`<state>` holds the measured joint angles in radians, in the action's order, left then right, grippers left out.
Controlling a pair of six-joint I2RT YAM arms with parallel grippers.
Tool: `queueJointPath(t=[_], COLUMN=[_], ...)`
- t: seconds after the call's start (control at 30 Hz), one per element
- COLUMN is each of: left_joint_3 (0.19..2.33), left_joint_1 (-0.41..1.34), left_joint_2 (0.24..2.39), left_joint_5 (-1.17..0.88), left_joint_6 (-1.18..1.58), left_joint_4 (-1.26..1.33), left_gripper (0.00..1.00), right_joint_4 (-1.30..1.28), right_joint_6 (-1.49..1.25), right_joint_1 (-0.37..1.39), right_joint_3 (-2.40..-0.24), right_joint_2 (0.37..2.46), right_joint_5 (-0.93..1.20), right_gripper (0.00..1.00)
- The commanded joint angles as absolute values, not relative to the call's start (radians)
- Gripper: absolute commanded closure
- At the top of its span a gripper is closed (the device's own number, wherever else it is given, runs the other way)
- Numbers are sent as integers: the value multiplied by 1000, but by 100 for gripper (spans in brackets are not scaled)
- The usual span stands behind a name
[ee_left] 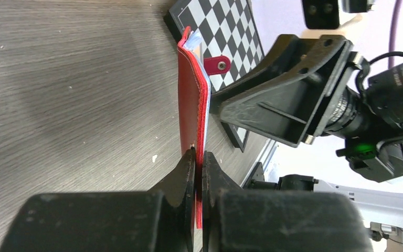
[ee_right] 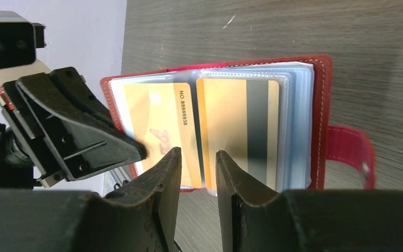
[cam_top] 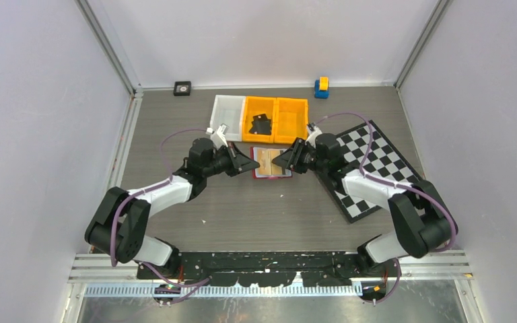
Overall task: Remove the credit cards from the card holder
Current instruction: Remove the credit card from the card holder.
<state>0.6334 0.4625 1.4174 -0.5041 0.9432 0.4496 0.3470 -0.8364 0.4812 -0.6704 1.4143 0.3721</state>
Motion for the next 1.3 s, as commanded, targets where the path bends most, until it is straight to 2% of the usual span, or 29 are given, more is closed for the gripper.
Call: queueJointPath(t=[0.0, 0.27, 0.83, 1.27], left_joint_3=[635, 632, 619, 607], left_joint_1=[457, 446, 436, 408], left_joint_2=[1417, 1366, 1344, 1348], left_joint_5=[-554, -540, -579, -615], left_joint_6=[974, 948, 983, 1048], left_joint_4=[569, 530, 612, 678], left_gripper=[100, 100, 100, 100], right_joint_4=[429, 462, 740, 793], right_joint_6=[-873, -895, -1053, -1087], right_joint_1=[474, 446, 410, 417], right_joint_3=[-724, -703, -659, -669], right_joint_2=[1458, 1474, 1553, 1598], right_joint_5=[456, 454, 604, 647], right_gripper=[65, 64, 68, 67])
